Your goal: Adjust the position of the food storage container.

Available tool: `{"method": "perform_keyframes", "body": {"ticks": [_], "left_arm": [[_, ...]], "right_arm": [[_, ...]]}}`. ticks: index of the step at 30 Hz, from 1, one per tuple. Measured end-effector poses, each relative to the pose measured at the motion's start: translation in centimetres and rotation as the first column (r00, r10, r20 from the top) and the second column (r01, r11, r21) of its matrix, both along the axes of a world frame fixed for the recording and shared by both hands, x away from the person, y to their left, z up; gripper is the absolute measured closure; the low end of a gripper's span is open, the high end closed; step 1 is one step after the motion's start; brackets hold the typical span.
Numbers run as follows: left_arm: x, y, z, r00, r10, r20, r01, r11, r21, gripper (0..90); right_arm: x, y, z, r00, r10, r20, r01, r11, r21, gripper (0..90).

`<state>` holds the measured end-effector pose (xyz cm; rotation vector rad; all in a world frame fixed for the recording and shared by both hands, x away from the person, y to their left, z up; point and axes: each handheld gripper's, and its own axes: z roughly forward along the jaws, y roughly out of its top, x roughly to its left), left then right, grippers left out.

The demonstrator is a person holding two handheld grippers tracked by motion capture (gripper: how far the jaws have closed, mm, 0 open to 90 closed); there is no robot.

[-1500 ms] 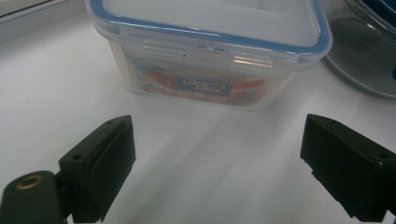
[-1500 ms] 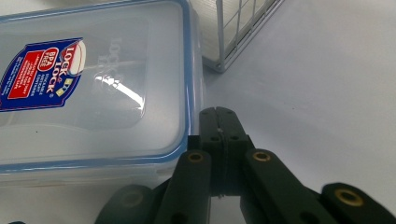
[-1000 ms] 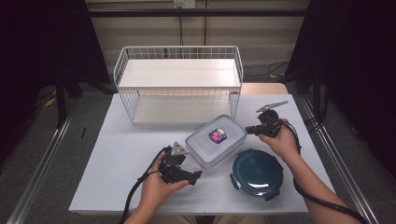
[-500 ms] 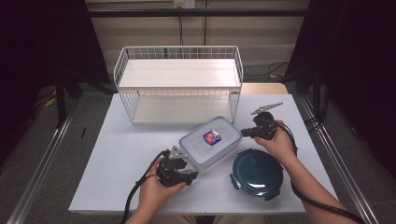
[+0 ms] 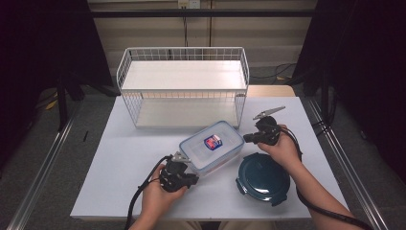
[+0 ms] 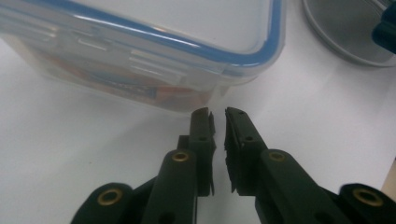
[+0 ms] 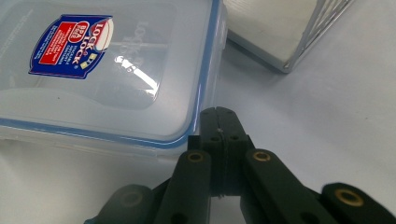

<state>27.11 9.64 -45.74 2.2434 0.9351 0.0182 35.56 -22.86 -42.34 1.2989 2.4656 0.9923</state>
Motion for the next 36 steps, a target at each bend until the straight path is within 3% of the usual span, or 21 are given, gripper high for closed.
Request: {"method": "perform_keyframes", "body": {"ticks": [3,14,17,19,22,24,27,31,36], "left_arm": [[0.2,0.8,-0.1,0.9993,0.036,-0.006,-0.037,0.999,-0.027,82.5],[1.0,2.6,0.2,0.9936,0.112,-0.016,-0.112,0.9931,-0.034,82.3],[1.4,3.4,0.4,0.9868,0.161,-0.016,-0.162,0.9853,-0.055,82.3],[1.5,3.8,0.5,0.987,0.16,-0.012,-0.161,0.9858,-0.048,82.3],[1.8,4.4,0.6,0.9805,0.196,-0.013,-0.196,0.9779,-0.071,82.3],[2.1,4.7,0.6,0.98,0.198,-0.016,-0.199,0.9782,-0.06,82.3],[2.4,4.8,0.5,0.9748,0.223,-0.015,-0.223,0.9724,-0.068,82.3],[2.8,5.2,0.5,0.9738,0.227,-0.012,-0.227,0.9721,-0.057,82.3],[3.5,5.6,0.4,0.9661,0.258,-0.004,-0.258,0.9643,-0.059,82.4]], "right_arm": [[-0.1,0.0,-0.1,0.9999,0.003,-0.015,-0.002,0.9996,0.027,90.0],[-0.5,0.9,0.2,0.9988,0.024,-0.043,-0.023,0.9992,0.033,90.0],[-0.7,1.4,0.3,0.9969,0.05,-0.061,-0.046,0.9974,0.056,90.0],[-0.7,1.5,0.3,0.9962,0.056,-0.067,-0.052,0.9969,0.059,90.0],[-0.9,1.9,0.4,0.9939,0.076,-0.079,-0.069,0.9935,0.09,90.0],[-0.9,2.1,0.5,0.9934,0.083,-0.079,-0.075,0.9926,0.096,90.0],[-0.9,2.2,0.4,0.9932,0.082,-0.083,-0.073,0.9919,0.103,90.0],[-0.9,2.4,0.3,0.9922,0.09,-0.086,-0.08,0.9895,0.121,90.0],[-1.0,2.7,0.1,0.9916,0.091,-0.092,-0.077,0.9855,0.151,90.0]]}}
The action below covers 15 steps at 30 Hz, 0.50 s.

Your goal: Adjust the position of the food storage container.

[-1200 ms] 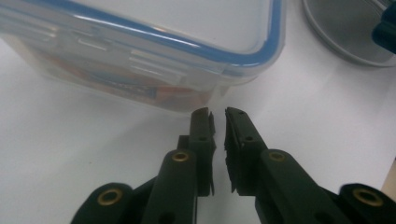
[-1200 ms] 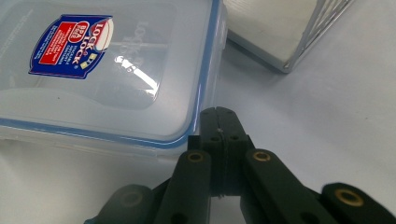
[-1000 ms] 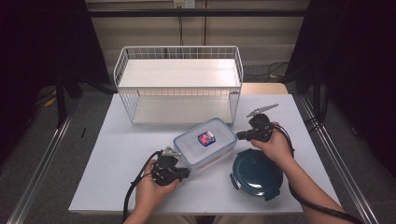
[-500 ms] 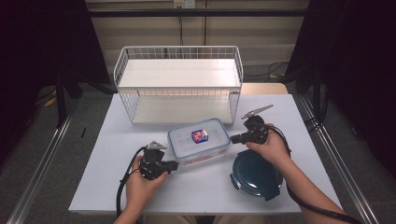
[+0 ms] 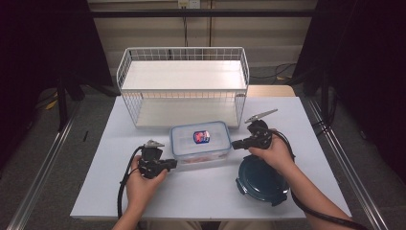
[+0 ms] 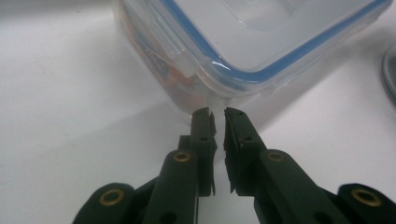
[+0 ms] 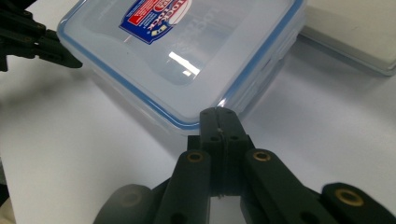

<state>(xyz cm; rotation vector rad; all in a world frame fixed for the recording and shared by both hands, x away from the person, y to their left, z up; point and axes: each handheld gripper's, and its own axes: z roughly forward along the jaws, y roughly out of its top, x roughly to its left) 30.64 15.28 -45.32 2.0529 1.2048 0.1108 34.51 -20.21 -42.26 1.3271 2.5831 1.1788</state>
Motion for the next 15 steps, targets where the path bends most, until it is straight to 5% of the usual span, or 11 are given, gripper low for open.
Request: {"method": "perform_keyframes", "body": {"ticks": [15], "left_arm": [[1.5,1.0,0.2,0.997,0.068,0.037,-0.066,0.9973,-0.03,80.1]], "right_arm": [[-0.2,0.4,-0.1,0.9996,-0.028,-0.005,0.028,0.9995,0.015,83.1]]}}
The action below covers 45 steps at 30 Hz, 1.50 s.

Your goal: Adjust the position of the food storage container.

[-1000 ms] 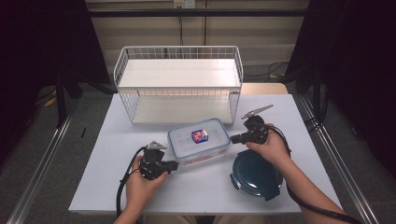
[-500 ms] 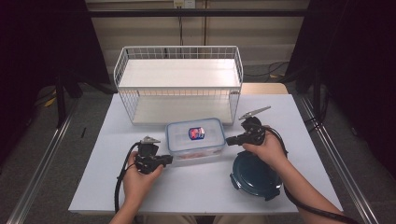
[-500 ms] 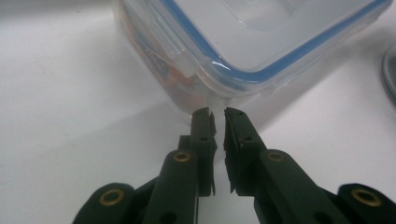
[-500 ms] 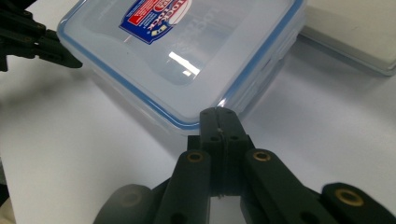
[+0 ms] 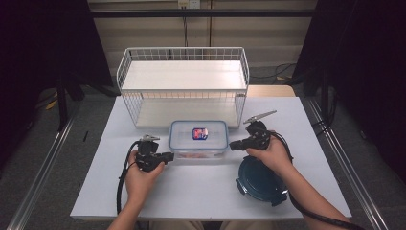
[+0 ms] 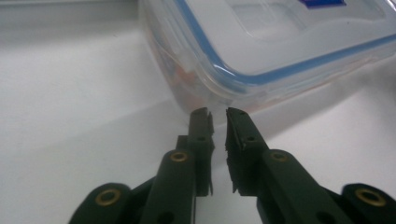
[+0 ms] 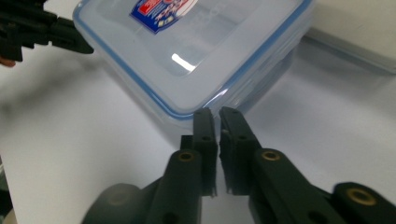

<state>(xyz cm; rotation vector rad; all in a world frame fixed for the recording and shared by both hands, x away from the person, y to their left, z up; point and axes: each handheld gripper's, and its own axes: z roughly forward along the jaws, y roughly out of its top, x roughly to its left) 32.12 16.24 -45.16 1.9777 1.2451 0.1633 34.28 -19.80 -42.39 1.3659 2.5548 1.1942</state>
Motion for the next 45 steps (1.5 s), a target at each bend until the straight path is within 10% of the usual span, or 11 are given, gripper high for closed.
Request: {"method": "perform_keyframes", "body": {"ticks": [8,20,33,41,45], "left_arm": [[-0.3,1.5,0.9,0.9978,0.063,0.02,-0.062,0.9952,-0.076,57.3],[0.6,2.9,2.1,0.9953,0.097,0.007,-0.094,0.9793,-0.179,25.8],[3.6,2.5,2.2,0.9953,0.081,-0.054,-0.094,0.942,-0.322,15.8],[4.8,2.5,1.4,0.9938,0.075,-0.082,-0.099,0.9307,-0.352,13.5],[5.3,2.1,1.2,0.9936,0.055,-0.099,-0.085,0.9388,-0.334,12.2]], "right_arm": [[0.2,-1.0,0.4,0.9911,-0.133,0.002,0.132,0.9836,0.123,54.7],[1.6,-0.8,0.5,0.9802,-0.191,-0.053,0.198,0.962,0.188,34.8],[2.9,-0.3,-0.5,0.9658,-0.223,-0.132,0.248,0.945,0.214,23.9],[3.4,-0.1,-1.2,0.9577,-0.228,-0.176,0.265,0.937,0.228,22.4],[3.7,0.5,-1.4,0.9564,-0.226,-0.185,0.266,0.935,0.234,21.5]]}}
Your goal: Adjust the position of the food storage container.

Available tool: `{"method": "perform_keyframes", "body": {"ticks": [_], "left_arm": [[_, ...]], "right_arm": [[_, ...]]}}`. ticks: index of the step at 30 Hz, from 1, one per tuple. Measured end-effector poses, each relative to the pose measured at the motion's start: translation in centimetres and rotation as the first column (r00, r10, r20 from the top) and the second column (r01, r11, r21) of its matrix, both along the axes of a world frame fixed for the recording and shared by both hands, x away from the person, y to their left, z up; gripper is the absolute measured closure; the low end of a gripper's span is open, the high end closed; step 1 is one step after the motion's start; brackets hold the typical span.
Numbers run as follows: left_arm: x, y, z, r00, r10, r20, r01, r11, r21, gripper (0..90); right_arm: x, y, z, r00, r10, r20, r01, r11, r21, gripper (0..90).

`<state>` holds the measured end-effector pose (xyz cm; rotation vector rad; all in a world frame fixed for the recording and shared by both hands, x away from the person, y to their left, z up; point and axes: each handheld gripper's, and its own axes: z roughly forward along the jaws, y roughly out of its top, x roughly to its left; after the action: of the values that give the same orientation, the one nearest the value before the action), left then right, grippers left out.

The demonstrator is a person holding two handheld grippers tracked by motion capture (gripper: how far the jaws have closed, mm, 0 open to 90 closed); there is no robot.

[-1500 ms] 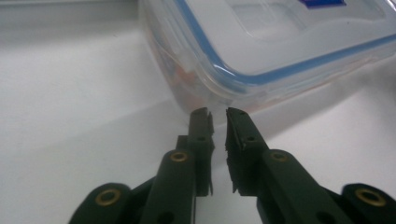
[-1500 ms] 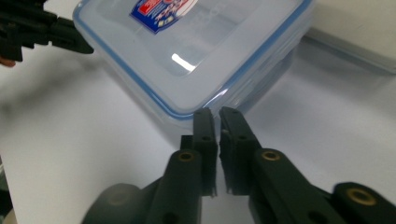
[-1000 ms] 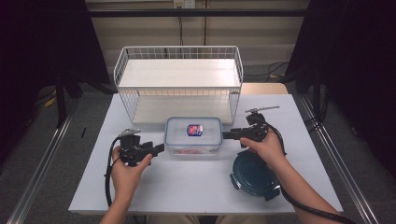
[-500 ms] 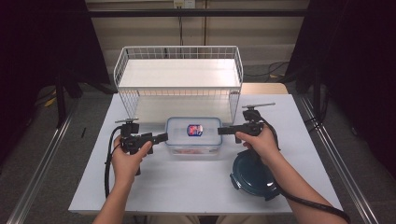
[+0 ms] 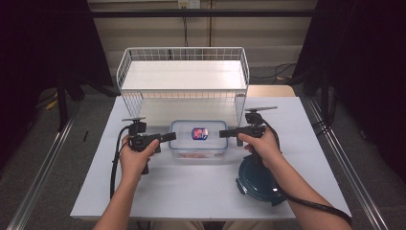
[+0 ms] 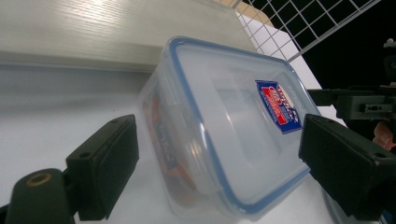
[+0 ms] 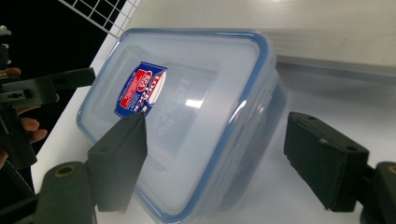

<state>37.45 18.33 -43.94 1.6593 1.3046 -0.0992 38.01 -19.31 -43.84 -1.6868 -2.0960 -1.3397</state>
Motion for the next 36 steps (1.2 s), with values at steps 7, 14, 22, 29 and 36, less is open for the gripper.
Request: {"method": "perform_keyframes", "body": {"ticks": [7,14,22,29,36], "left_arm": [[1.2,-0.7,-0.7,0.9989,-0.033,-0.034,0.031,0.998,-0.055,12.0],[1.9,-1.2,-1.8,0.9961,-0.046,-0.076,0.039,0.9956,-0.085,14.4],[2.2,-1.4,-2.4,0.9915,-0.061,-0.115,0.046,0.9911,-0.125,16.3],[2.4,-1.8,-2.8,0.9908,-0.051,-0.125,0.037,0.9928,-0.114,16.1],[2.2,-2.0,-2.7,0.9887,-0.049,-0.142,0.04,0.997,-0.067,19.1]], "right_arm": [[0.5,0.3,0.0,0.9996,-0.02,-0.018,0.02,0.9997,0.012,20.8],[0.9,0.4,-0.5,0.9987,-0.028,-0.043,0.029,0.9995,0.017,21.5],[1.2,1.4,-1.1,0.9912,-0.014,-0.132,0.017,0.9995,0.025,24.9],[1.3,1.6,-1.5,0.9869,-0.032,-0.158,0.037,0.999,0.027,26.4],[1.3,1.4,-1.3,0.9801,-0.05,-0.192,0.059,0.9974,0.041,32.0]]}}
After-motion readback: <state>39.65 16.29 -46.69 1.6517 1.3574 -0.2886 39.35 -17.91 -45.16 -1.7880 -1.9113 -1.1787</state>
